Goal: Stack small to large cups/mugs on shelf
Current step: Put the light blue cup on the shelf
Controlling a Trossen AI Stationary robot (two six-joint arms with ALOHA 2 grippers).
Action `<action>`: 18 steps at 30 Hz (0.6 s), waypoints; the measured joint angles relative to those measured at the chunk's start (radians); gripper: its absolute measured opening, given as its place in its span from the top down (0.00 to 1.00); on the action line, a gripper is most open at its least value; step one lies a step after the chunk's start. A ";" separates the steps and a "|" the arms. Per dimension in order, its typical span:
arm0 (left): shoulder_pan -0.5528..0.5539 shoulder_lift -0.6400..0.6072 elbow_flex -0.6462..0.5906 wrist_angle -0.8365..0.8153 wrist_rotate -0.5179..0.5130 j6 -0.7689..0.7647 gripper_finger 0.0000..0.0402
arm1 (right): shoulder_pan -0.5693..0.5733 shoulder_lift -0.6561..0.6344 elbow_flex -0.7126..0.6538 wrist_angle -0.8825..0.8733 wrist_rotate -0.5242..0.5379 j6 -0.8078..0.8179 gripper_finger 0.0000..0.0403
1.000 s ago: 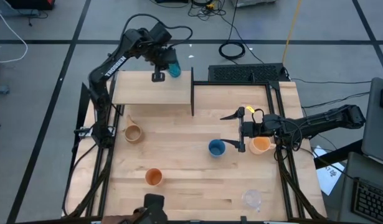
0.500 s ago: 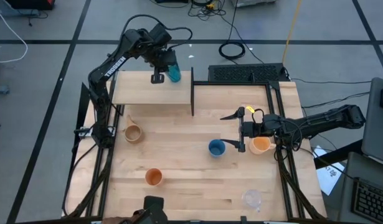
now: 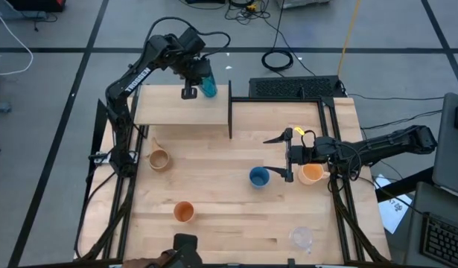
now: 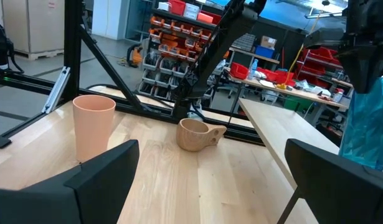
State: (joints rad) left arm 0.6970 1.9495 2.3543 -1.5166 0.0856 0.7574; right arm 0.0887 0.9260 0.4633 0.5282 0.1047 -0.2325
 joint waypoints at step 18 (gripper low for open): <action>-0.005 0.005 -0.025 0.015 -0.043 -0.001 0.91 | 0.000 0.000 0.000 0.000 0.000 0.000 0.02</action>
State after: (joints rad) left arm 0.6922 1.9549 2.3295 -1.5011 0.0425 0.7564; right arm 0.0887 0.9260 0.4633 0.5282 0.1047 -0.2329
